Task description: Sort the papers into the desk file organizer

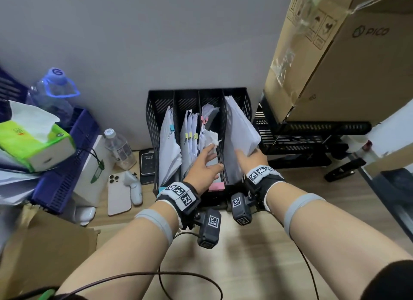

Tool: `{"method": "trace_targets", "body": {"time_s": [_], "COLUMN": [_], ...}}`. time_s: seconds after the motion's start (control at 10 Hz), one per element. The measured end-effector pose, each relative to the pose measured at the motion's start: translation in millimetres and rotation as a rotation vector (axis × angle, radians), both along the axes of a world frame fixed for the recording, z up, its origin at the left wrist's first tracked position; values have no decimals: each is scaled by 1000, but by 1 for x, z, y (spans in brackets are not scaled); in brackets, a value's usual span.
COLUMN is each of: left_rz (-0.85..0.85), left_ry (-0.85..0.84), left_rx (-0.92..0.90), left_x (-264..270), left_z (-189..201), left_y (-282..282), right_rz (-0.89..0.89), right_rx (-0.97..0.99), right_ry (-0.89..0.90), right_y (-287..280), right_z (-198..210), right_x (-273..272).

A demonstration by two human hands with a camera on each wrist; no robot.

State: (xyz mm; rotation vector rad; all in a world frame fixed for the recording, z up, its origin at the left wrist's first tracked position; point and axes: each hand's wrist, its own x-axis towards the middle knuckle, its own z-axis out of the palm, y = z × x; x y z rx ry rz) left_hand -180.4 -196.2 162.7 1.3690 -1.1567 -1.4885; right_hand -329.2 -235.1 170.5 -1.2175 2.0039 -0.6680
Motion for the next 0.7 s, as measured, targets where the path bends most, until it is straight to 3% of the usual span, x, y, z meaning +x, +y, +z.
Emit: {"method": "trace_targets", "body": {"time_s": [0.1, 0.2, 0.3, 0.4, 0.7], "left_rz": [-2, 7, 10, 15, 176], "left_ry": [2, -14, -29, -32, -29], "left_rx": [0, -7, -2, 14, -2], "left_x": [-1, -4, -9, -14, -41], "left_z": [1, 0, 2, 6, 25], "left_y": [1, 2, 2, 5, 17], "right_rz": [-27, -104, -92, -42, 115], "right_rx": [-35, -89, -16, 62, -101], "right_ry": [98, 15, -123, -139, 1], "right_y": [-3, 3, 6, 1, 13], "right_z": [12, 15, 5, -7, 29], "right_x": [-6, -13, -21, -36, -71]}}
